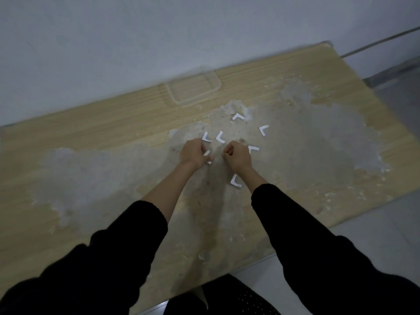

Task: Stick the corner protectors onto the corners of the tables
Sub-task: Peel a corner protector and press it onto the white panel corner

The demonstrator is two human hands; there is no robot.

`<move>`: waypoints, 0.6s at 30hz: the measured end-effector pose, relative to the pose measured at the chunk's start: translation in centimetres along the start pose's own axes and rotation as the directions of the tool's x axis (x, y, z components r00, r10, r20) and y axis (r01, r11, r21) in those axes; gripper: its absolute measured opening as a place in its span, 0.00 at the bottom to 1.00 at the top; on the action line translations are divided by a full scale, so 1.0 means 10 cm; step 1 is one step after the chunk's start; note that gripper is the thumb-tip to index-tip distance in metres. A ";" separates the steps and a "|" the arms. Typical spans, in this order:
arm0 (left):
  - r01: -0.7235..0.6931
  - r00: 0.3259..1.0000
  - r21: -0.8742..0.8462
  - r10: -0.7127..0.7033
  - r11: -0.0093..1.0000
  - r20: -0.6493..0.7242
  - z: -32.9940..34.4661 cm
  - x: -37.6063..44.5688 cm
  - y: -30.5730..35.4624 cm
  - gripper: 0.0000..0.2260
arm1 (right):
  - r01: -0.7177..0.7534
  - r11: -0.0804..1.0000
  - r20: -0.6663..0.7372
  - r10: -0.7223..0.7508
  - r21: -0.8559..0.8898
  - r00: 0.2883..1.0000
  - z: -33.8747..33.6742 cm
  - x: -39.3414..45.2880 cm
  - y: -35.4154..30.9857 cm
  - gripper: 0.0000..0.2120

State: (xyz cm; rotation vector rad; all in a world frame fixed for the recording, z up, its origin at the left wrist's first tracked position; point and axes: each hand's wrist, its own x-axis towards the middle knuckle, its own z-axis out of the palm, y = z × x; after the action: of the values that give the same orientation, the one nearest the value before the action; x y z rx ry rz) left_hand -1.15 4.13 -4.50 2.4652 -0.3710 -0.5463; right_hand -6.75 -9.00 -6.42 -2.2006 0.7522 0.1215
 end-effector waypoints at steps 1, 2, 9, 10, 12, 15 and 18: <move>0.009 1.000 -0.005 -0.010 1.000 -0.011 0.02 -0.01 0.01 0.08 | 0.008 1.000 0.006 -0.008 -0.012 1.000 0.01 0.00 0.00 0.14; 0.019 1.000 -0.013 -0.019 1.000 -0.011 0.04 -0.02 0.04 0.07 | 0.012 1.000 0.014 -0.011 -0.023 1.000 0.00 0.00 0.00 0.12; 0.000 0.999 -0.032 0.002 0.999 0.039 0.01 -0.10 0.06 0.07 | 0.007 0.998 -0.012 -0.007 -0.065 1.000 0.04 -0.03 -0.01 0.04; 0.004 1.000 -0.045 -0.003 0.999 0.012 0.01 -0.10 0.04 0.08 | 0.002 0.999 -0.022 -0.003 -0.051 1.000 0.05 -0.05 -0.01 0.05; 0.006 0.999 -0.080 -0.010 0.997 -0.051 0.00 -0.09 0.02 0.14 | -0.010 1.000 -0.045 0.010 0.007 0.999 0.05 -0.06 0.00 0.07; 0.008 0.996 -0.149 -0.021 0.989 -0.088 -0.05 -0.10 0.06 0.15 | 0.025 0.983 -0.070 -0.013 0.182 0.997 0.06 -0.11 -0.05 0.08; -0.008 0.994 -0.227 -0.016 0.974 -0.104 -0.08 -0.11 0.09 0.15 | 0.075 0.918 -0.059 -0.057 0.388 0.997 0.07 -0.23 -0.17 0.09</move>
State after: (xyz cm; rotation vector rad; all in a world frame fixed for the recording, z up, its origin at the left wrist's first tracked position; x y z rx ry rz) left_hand -1.92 4.17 -3.04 2.2634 -0.2460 -0.4327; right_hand -7.62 -6.52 -5.06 -1.8480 0.6614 -0.1078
